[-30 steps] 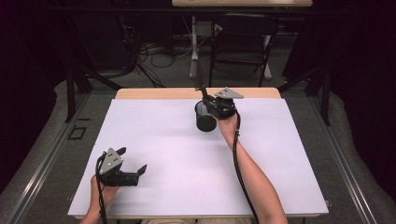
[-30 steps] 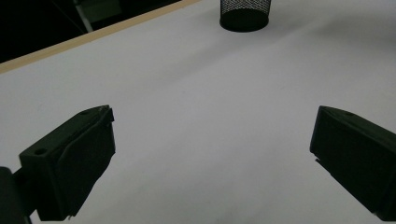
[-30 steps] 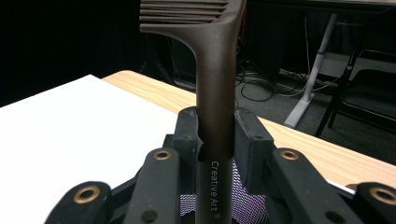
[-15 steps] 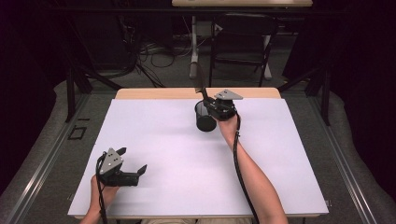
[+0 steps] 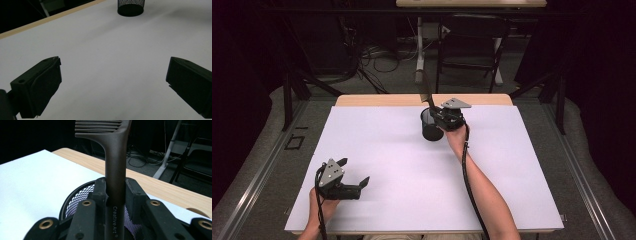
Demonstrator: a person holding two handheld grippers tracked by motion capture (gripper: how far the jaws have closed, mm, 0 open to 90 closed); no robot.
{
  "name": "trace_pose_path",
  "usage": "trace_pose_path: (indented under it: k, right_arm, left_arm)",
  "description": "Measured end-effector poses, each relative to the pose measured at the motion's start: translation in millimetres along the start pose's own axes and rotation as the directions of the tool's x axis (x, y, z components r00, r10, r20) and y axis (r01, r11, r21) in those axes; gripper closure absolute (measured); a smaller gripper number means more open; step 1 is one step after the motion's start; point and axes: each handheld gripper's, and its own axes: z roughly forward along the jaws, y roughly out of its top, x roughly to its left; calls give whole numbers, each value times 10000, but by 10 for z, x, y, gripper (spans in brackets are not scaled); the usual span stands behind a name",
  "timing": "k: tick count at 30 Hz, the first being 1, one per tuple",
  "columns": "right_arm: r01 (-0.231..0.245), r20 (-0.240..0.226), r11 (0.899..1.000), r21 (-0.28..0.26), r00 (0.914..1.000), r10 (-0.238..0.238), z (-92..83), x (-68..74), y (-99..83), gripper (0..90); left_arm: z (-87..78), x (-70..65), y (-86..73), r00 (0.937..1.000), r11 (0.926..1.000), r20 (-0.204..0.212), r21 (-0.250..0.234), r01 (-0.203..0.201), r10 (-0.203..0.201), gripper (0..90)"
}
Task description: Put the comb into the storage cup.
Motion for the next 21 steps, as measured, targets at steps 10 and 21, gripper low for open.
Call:
trace_pose_path:
  k: [10,21]
  right_arm:
    - [192,118,9997,173,9997,-194,-31,25,-28,638]
    - [45,-428,9906,1365,9991,13,-215,105,61,221]
  left_arm:
    - [-4,-2,0,10000,10000,-25,9,-38,38,3]
    - [11,-16,4,10000,10000,5,18,-48,48,3]
